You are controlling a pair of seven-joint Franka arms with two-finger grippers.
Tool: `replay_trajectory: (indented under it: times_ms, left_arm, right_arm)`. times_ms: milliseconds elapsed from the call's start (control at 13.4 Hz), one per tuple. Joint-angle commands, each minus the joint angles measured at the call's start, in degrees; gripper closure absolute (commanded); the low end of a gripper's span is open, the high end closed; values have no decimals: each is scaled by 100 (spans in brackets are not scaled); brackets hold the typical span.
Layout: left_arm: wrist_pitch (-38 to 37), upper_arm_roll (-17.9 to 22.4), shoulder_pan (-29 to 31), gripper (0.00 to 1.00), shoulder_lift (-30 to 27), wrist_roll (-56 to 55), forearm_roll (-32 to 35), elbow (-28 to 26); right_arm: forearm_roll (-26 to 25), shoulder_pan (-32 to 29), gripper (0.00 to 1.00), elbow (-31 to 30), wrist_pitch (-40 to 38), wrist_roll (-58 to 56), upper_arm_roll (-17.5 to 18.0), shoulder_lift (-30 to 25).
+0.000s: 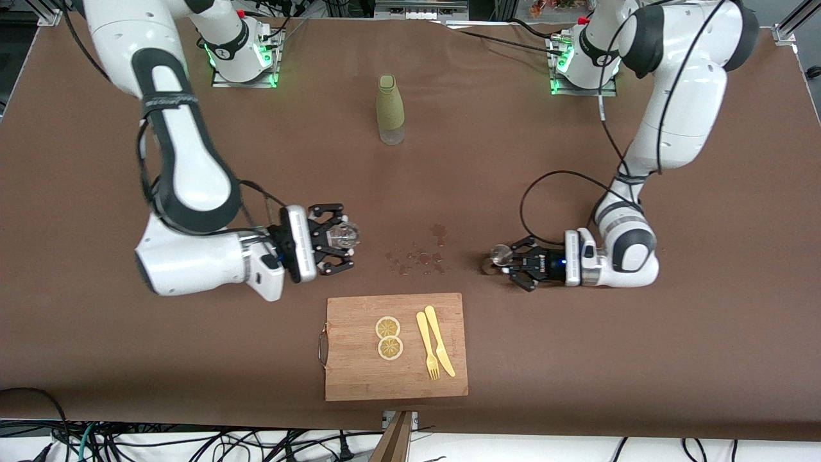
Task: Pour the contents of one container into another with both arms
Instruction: 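Move the glass back with the right gripper while the left gripper returns the jigger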
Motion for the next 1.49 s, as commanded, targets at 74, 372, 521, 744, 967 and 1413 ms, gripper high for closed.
replay_trajectory:
  times_ms: [74, 372, 521, 744, 967, 1413]
  left_arm:
    - [-883, 586, 469, 100, -123, 288, 596, -100]
    - [-1509, 1107, 1092, 100, -115, 753, 1325, -21]
    - [-1623, 1107, 1453, 100, -71, 1069, 1730, -21]
    - [-1913, 1125, 1840, 100, 79, 1614, 2073, -30]
    - [-2028, 1255, 2079, 100, 175, 1967, 2408, -30]
    - [-2072, 1485, 2114, 100, 526, 2143, 2470, 110]
  right_arm:
    - [184, -883, 100, -576, -681, -962, 62, -84]
    - [114, -1736, 100, -1146, -788, -1735, 44, -22]
    - [140, -2026, 100, -1297, -700, -2235, 44, 135]
    - [202, -2492, 100, -1376, -420, -3105, 53, 425]
    - [719, -2809, 100, -1385, -331, -3949, 53, 759]
    - [1325, -3065, 100, -1927, 99, -4916, 53, 1094]
